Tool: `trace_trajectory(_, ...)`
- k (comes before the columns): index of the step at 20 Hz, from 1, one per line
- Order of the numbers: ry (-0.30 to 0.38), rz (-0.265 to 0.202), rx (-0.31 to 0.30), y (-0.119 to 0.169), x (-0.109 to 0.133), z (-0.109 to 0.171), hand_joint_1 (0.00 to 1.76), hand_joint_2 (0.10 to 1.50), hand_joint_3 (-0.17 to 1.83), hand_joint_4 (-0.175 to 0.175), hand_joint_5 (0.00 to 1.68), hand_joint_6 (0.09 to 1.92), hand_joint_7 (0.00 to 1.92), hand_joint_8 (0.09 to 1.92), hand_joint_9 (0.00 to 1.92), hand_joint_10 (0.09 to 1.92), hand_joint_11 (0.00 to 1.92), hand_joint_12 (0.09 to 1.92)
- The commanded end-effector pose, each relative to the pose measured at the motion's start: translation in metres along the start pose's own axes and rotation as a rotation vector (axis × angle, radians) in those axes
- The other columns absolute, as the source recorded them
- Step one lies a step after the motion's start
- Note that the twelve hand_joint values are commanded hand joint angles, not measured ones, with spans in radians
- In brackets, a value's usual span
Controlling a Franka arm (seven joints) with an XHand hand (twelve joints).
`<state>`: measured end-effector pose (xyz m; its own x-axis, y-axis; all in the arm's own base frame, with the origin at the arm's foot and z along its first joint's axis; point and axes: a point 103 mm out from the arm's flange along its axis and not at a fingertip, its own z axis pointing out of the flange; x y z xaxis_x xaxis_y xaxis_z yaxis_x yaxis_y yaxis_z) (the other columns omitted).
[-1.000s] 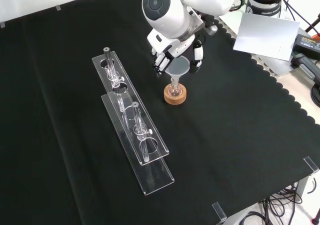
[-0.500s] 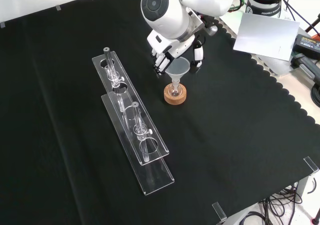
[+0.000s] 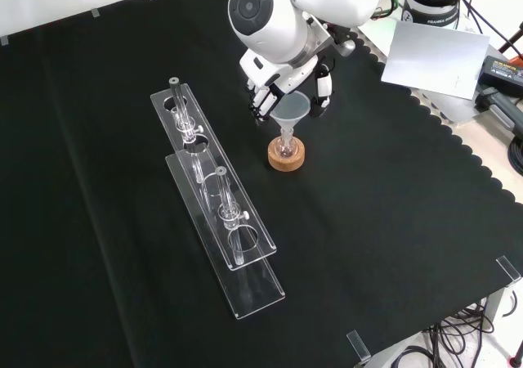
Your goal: Place the funnel on the round-bottom flask.
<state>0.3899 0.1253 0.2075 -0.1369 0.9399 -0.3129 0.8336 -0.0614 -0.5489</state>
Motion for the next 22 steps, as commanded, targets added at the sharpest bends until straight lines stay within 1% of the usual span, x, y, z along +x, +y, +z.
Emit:
trace_trajectory(1,0.002,0.000,0.000,-0.0009,-0.0005,0.0000,0.84,0.63,0.60,-0.040,0.42,0.41,0.43,0.70,0.74,0.50,0.60,1.30)
trace_trajectory(6,0.001,-0.014,0.013,-0.0020,-0.0005,0.0004,0.82,0.62,0.59,-0.042,0.41,0.36,0.38,0.70,0.70,0.52,0.57,1.32)
trace_trajectory(12,-0.008,-0.021,0.027,-0.0028,0.0006,-0.0002,0.78,0.60,0.55,-0.045,0.37,0.20,0.19,0.70,0.54,0.60,0.45,1.38)
trace_trajectory(18,-0.014,-0.022,0.019,-0.0047,0.0013,-0.0013,0.75,0.60,0.49,-0.048,0.33,0.09,0.04,0.67,0.39,0.68,0.35,1.44)
trace_trajectory(20,-0.013,-0.021,0.015,-0.0062,0.0002,-0.0022,0.74,0.60,0.47,-0.050,0.30,0.09,0.01,0.59,0.29,0.71,0.30,1.46)
trace_trajectory(22,-0.004,-0.021,-0.001,-0.0083,-0.0015,-0.0038,0.72,0.60,0.44,-0.051,0.26,0.09,0.00,0.45,0.17,0.76,0.25,1.49)
